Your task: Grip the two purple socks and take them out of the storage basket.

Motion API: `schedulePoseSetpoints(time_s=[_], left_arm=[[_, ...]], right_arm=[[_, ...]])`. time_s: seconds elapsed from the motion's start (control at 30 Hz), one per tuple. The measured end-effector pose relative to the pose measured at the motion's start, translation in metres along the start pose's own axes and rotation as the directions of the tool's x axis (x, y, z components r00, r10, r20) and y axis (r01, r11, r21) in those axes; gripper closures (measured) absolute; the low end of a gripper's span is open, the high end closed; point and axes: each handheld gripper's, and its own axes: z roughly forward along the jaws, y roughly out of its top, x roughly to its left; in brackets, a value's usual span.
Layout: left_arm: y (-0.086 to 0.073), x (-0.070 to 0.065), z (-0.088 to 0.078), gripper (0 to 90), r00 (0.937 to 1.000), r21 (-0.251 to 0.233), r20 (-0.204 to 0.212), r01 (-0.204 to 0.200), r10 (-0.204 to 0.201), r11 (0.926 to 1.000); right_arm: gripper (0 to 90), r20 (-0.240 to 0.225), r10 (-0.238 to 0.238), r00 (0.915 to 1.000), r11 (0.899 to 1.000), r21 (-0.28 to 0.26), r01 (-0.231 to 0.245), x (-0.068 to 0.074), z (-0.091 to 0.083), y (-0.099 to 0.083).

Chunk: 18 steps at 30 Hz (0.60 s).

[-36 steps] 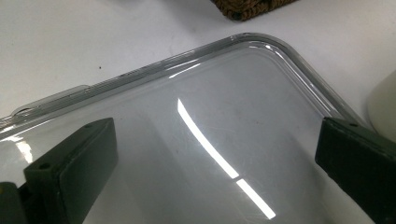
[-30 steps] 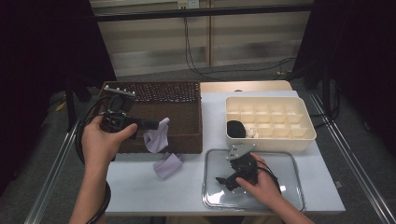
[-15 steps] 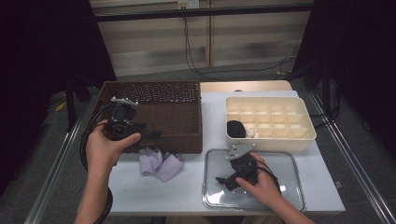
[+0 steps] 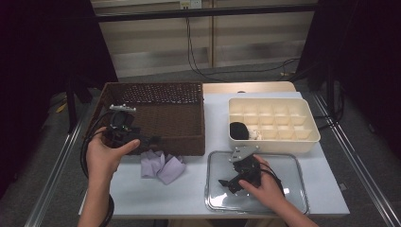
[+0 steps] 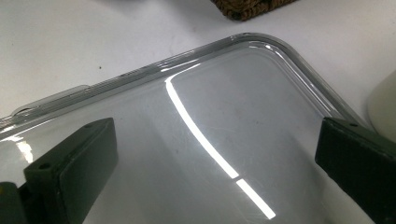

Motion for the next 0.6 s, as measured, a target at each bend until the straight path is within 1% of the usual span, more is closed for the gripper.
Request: schedulePoseSetpoints(time_s=[0.07,0.17,0.23,0.27,0.33,0.47,0.5,0.57,0.6], left_arm=[[-0.004,0.002,0.001,5.6,1.0,0.015,0.007,0.002,-0.002,0.9999],[-0.009,0.002,0.003,4.4,0.9999,0.021,-0.014,-0.005,0.005,0.9998],[-0.012,0.002,0.005,4.1,0.9998,0.027,-0.02,-0.002,0.002,0.9996],[-0.014,0.002,0.006,3.9,0.9997,0.027,-0.023,-0.008,0.009,0.9996],[-0.017,0.002,0.009,3.8,0.9998,0.029,-0.018,-0.005,0.006,0.9996],[-0.021,-0.001,0.014,3.5,0.9999,0.01,-0.011,-0.012,0.012,0.9999],[-0.022,0.0,0.014,3.5,0.9997,0.014,0.002,-0.022,0.022,0.9996],[-0.024,-0.001,0.015,3.5,0.9997,0.0,0.017,-0.017,0.017,0.9999],[-0.025,-0.001,0.015,3.5,0.9998,0.0,0.014,-0.017,0.017,0.9999]], right_arm=[[0.0,0.003,-0.002,1.0,1.0,0.001,0.002,0.0,0.0,0.0],[0.0,0.0,-0.003,1.0,1.0,0.0,0.003,0.0,0.0,0.0],[0.0,-0.001,-0.002,1.0,1.0,0.001,0.002,0.0,0.0,0.0],[0.0,-0.001,-0.007,1.0,1.0,-0.002,0.007,0.0,0.0,0.0],[0.0,0.0,-0.002,1.0,1.0,0.001,0.002,0.0,0.0,0.0],[0.0,0.0,-0.003,1.0,1.0,0.0,0.003,0.0,0.0,0.0],[0.0,0.0,-0.003,1.0,1.0,0.0,0.003,0.0,0.0,0.0],[0.0,0.0,-0.003,1.0,1.0,0.0,0.003,0.0,0.0,0.0],[0.0,0.0,-0.003,1.0,1.0,0.0,0.003,0.0,0.0,0.0]])
